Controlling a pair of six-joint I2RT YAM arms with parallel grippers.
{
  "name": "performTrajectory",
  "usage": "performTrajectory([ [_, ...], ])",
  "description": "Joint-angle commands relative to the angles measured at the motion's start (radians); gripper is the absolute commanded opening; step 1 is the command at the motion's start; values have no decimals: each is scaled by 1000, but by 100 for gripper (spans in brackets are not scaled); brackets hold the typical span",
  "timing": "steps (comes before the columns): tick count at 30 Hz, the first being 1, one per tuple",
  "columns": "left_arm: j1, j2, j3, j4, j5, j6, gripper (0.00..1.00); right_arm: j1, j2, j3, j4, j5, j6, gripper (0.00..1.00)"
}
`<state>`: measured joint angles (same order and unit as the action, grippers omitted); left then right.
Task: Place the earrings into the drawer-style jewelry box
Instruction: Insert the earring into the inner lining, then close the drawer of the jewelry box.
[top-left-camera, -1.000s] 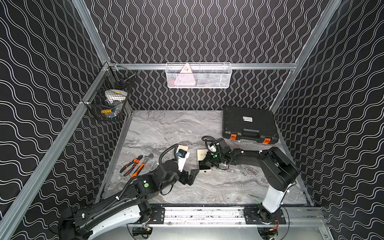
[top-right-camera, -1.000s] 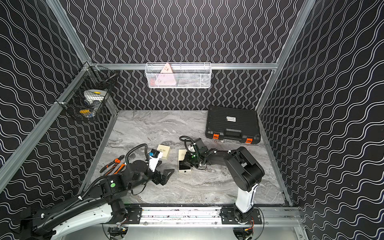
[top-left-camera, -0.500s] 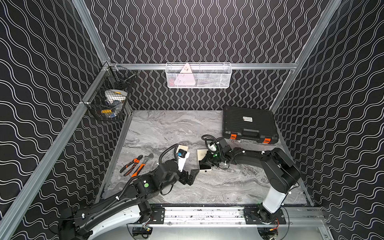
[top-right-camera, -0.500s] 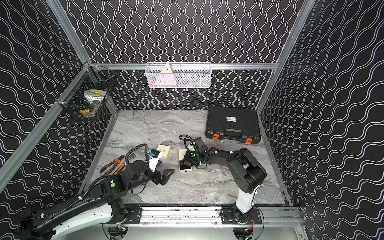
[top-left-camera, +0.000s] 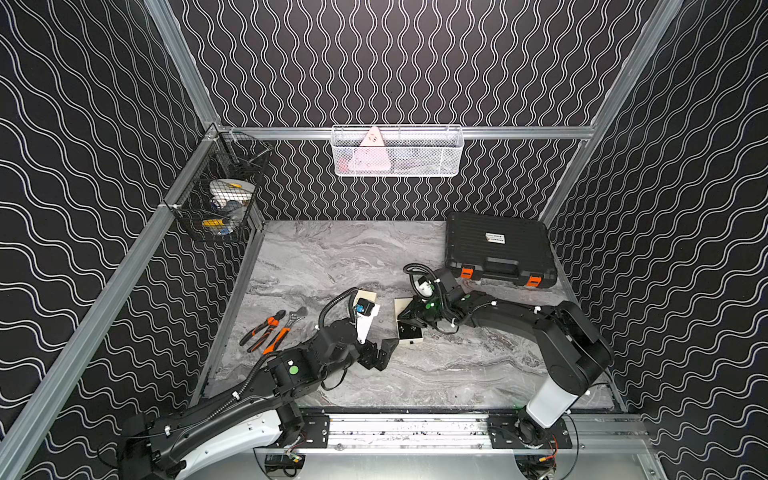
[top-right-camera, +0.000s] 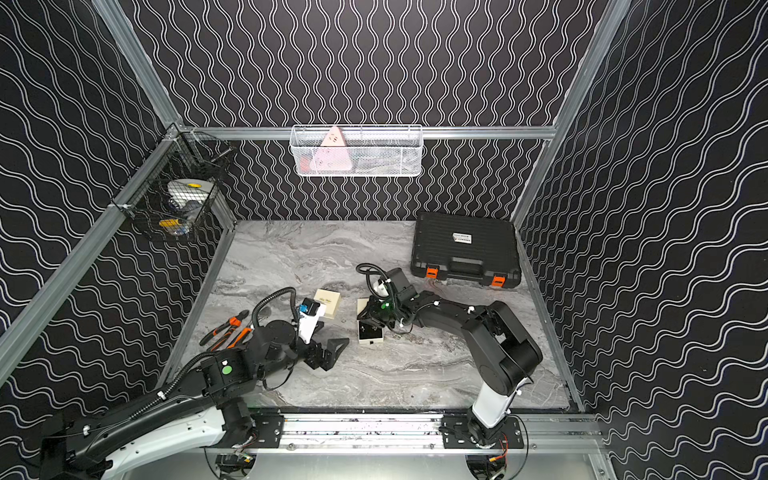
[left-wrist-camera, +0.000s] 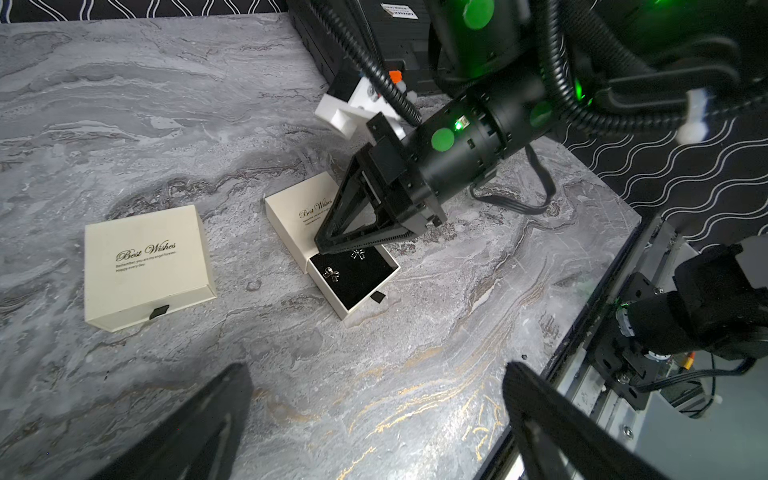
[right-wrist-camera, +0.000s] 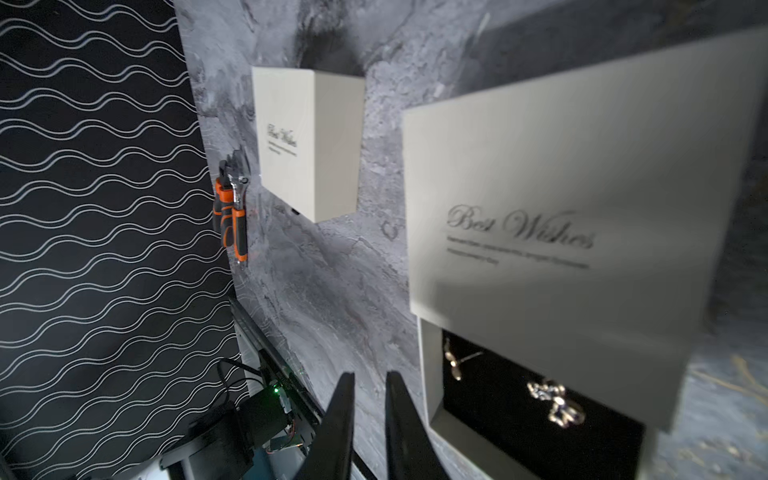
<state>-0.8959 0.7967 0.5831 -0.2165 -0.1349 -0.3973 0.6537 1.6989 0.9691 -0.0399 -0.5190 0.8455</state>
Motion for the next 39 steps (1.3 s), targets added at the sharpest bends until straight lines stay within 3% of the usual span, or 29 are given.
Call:
performTrajectory([
  [1,2,15,16,20,-20,3,99,6,-47,8,-42,-3,3,20],
  [7,44,175,126,-1,-28,56,99,15,-243,-115,-122,56,-30,25],
  [13,182,527,348,-35,90,61,99,30,-492,-334,-184,159,-72,32],
  [17,237,744,524,-75,140,82,99,87,-563,-416,-194,254,-122,35],
  [23,293,1021,767,-142,244,130,99,169,-500,-485,-45,290,-131,36],
  [28,313,1141,859,-164,301,138,99,189,-427,-532,134,247,-101,38],
  [39,320,1151,809,-131,362,134,99,192,-218,-507,344,184,-79,39],
])
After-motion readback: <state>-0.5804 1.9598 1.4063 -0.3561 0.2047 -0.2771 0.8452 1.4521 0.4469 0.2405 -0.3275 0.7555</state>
